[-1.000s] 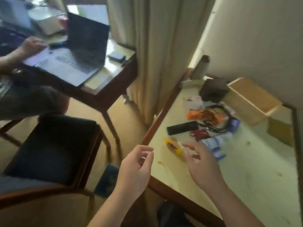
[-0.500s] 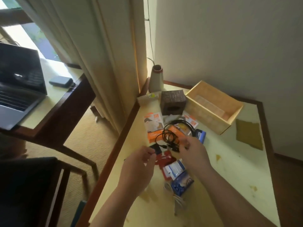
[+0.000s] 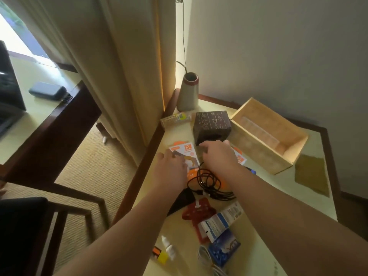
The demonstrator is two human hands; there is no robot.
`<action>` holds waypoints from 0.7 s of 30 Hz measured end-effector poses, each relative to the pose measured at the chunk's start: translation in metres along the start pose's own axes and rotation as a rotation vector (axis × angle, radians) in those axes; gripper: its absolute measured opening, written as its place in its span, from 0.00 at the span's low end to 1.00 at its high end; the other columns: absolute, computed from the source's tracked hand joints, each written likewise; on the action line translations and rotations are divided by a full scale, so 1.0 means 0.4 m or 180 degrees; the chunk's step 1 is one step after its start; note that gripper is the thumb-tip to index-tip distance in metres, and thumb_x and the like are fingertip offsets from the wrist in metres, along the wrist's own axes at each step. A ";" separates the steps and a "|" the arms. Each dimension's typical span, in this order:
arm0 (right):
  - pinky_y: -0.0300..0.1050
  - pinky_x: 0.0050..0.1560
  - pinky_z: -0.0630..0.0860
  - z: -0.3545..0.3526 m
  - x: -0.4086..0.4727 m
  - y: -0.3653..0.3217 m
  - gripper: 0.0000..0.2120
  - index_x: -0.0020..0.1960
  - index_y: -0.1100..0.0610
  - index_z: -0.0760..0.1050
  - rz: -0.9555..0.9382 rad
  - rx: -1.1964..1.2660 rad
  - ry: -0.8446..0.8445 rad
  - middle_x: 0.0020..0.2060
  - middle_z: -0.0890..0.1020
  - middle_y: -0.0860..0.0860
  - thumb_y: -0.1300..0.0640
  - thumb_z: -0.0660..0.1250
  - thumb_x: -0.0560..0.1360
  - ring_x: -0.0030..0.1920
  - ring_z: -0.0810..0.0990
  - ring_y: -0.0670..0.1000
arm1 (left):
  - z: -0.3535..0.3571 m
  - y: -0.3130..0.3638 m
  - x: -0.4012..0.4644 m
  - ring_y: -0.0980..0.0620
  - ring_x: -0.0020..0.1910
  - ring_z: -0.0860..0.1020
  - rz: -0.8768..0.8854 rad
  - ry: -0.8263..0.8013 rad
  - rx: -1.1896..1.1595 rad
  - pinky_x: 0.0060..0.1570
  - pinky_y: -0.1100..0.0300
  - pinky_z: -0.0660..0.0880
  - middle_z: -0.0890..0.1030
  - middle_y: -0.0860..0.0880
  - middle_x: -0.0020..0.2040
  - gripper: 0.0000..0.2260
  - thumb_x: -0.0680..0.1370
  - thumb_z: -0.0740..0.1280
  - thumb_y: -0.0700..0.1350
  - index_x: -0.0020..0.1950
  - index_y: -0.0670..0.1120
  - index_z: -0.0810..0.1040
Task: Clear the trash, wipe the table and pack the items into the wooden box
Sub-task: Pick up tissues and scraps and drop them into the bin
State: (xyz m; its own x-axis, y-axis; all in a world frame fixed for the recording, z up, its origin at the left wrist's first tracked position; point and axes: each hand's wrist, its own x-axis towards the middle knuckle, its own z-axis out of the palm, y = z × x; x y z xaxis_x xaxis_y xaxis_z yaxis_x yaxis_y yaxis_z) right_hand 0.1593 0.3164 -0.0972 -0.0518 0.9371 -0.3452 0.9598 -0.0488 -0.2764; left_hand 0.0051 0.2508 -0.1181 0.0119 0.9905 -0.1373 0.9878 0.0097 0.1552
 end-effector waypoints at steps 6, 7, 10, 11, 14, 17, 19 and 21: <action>0.60 0.66 0.72 0.021 0.066 -0.040 0.18 0.69 0.43 0.78 0.0400 -0.0427 -0.0430 0.63 0.80 0.53 0.52 0.67 0.81 0.69 0.70 0.59 | -0.002 -0.019 -0.068 0.58 0.48 0.73 -0.0563 0.0510 -0.1539 0.46 0.67 0.68 0.78 0.54 0.53 0.12 0.85 0.63 0.52 0.61 0.51 0.83; 0.60 0.68 0.70 0.027 0.072 -0.043 0.18 0.69 0.44 0.78 0.0398 -0.0528 -0.0404 0.65 0.80 0.53 0.52 0.68 0.80 0.70 0.70 0.60 | -0.016 -0.023 -0.103 0.59 0.47 0.74 -0.0648 0.0678 -0.1801 0.43 0.69 0.67 0.78 0.57 0.51 0.10 0.84 0.65 0.52 0.59 0.52 0.84; 0.62 0.68 0.66 0.042 0.087 -0.045 0.18 0.68 0.45 0.79 0.0394 -0.0682 -0.0268 0.66 0.80 0.54 0.53 0.68 0.79 0.69 0.72 0.60 | -0.062 -0.051 -0.236 0.63 0.45 0.78 -0.0786 0.1069 -0.2328 0.43 0.69 0.72 0.79 0.62 0.47 0.04 0.80 0.71 0.51 0.53 0.56 0.84; 0.62 0.68 0.65 0.043 0.091 -0.042 0.16 0.66 0.46 0.80 0.0412 -0.0695 -0.0203 0.64 0.81 0.54 0.54 0.68 0.79 0.68 0.73 0.60 | -0.074 -0.068 -0.285 0.63 0.45 0.78 -0.0834 0.1131 -0.2417 0.43 0.68 0.75 0.79 0.63 0.46 0.03 0.79 0.72 0.51 0.52 0.58 0.83; 0.61 0.67 0.65 0.037 0.075 -0.026 0.13 0.62 0.46 0.82 0.0441 -0.0601 0.0107 0.58 0.83 0.53 0.56 0.66 0.80 0.64 0.76 0.58 | -0.087 -0.141 -0.428 0.60 0.44 0.80 -0.1061 0.1267 -0.2458 0.38 0.62 0.78 0.79 0.62 0.44 0.04 0.76 0.74 0.50 0.50 0.58 0.82; 0.56 0.59 0.69 0.017 -0.018 -0.041 0.13 0.63 0.48 0.82 -0.0095 -0.0162 0.0976 0.58 0.83 0.52 0.54 0.64 0.82 0.59 0.76 0.57 | -0.083 -0.227 -0.556 0.56 0.41 0.82 -0.1355 0.1441 -0.2475 0.37 0.53 0.82 0.81 0.60 0.44 0.06 0.76 0.74 0.49 0.52 0.51 0.85; 0.50 0.57 0.71 0.012 -0.135 -0.091 0.12 0.65 0.49 0.80 -0.0598 0.0623 0.1329 0.59 0.81 0.49 0.53 0.65 0.83 0.58 0.75 0.52 | -0.080 -0.267 -0.630 0.54 0.42 0.82 -0.1597 0.1638 -0.2527 0.37 0.51 0.82 0.82 0.59 0.44 0.07 0.76 0.74 0.48 0.53 0.50 0.85; 0.39 0.58 0.70 0.031 -0.278 -0.167 0.13 0.67 0.45 0.76 -0.0921 0.1391 0.1047 0.59 0.77 0.41 0.51 0.65 0.84 0.57 0.75 0.41 | -0.077 -0.293 -0.695 0.53 0.43 0.83 -0.1936 0.1786 -0.2721 0.38 0.53 0.82 0.82 0.58 0.45 0.06 0.77 0.75 0.47 0.52 0.50 0.86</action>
State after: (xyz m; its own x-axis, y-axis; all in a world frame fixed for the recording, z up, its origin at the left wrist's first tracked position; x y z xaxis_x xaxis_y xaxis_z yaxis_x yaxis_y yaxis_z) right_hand 0.0974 0.2110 -0.0516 -0.1385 0.9876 0.0740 0.7142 0.1513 -0.6834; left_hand -0.1186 -0.0213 -0.0681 -0.7028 0.7114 0.0002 0.3815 0.3766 0.8442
